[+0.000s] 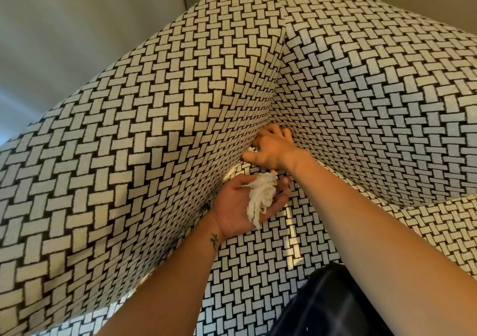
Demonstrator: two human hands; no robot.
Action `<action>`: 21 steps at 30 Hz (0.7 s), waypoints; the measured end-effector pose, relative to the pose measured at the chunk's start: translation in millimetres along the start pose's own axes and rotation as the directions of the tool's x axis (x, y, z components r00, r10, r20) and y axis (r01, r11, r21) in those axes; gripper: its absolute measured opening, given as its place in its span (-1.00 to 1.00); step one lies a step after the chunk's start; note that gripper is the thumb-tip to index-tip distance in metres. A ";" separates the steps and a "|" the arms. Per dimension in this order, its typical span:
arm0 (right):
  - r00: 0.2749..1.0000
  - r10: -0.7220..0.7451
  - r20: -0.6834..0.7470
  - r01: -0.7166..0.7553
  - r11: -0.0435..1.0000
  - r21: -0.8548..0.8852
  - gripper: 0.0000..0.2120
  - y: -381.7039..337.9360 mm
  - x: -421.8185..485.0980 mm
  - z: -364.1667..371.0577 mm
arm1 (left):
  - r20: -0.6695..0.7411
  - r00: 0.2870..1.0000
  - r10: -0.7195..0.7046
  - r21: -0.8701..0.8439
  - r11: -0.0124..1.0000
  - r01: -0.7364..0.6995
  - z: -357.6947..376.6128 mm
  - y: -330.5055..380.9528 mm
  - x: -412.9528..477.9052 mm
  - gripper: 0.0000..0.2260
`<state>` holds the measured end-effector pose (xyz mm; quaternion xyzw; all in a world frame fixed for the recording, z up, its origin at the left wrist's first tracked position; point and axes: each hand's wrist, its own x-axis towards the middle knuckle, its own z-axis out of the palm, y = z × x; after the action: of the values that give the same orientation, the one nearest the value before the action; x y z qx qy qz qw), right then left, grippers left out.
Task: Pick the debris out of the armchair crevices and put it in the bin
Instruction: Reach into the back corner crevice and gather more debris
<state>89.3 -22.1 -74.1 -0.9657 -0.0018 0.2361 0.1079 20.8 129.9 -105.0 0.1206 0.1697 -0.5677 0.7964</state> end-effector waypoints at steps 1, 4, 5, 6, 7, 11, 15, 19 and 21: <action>1.000 -0.001 0.000 0.001 1.000 0.012 -0.44 0.2 -0.5 0.0 | -0.002 1.000 0.000 -0.005 1.000 0.000 0.1 0.2 0.6 -0.55; 1.000 -0.002 0.022 0.001 0.999 0.049 -0.46 1.2 0.0 -1.8 | -0.017 1.000 -0.012 0.009 1.000 0.012 -1.7 0.3 0.6 -0.52; 0.999 0.004 0.041 -0.006 0.998 0.062 -0.47 1.3 0.6 -2.6 | -0.014 1.000 -0.014 0.014 1.000 0.014 -1.5 1.1 0.7 -0.54; 0.998 0.016 0.058 -0.020 0.998 0.065 -0.47 0.1 1.3 -4.0 | -0.025 1.000 -0.012 0.031 0.999 0.013 -2.0 2.0 0.5 -0.54; 0.997 0.034 0.074 -0.038 0.998 0.055 -0.47 -1.1 2.3 -5.3 | -0.038 0.999 -0.009 0.050 0.999 0.011 -2.7 2.2 0.2 -0.55; 0.991 0.072 0.111 -0.075 0.997 0.022 -0.49 -8.4 7.6 -4.8 | -0.045 0.999 0.024 0.077 0.997 -0.020 1.1 1.7 -2.7 -0.52; 0.995 0.087 0.051 -0.095 0.977 0.190 -0.76 -1.1 6.1 -0.9 | -0.055 0.998 0.006 0.060 0.998 -0.003 2.7 -0.3 -1.9 -0.50; 0.998 0.048 -0.033 -0.037 0.962 0.271 -0.75 4.5 7.5 9.4 | -0.040 0.999 0.000 0.050 0.999 0.002 0.2 -0.6 -1.0 -0.52; 0.994 0.036 -0.102 -0.001 0.946 0.326 -0.74 7.6 7.9 13.9 | -0.039 0.999 -0.005 0.048 0.999 0.006 1.8 -0.5 -2.2 -0.51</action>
<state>89.6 -26.2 -91.4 -0.9459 0.0522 0.1825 0.2632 19.9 131.0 -102.5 0.1505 0.1719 -0.5714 0.7882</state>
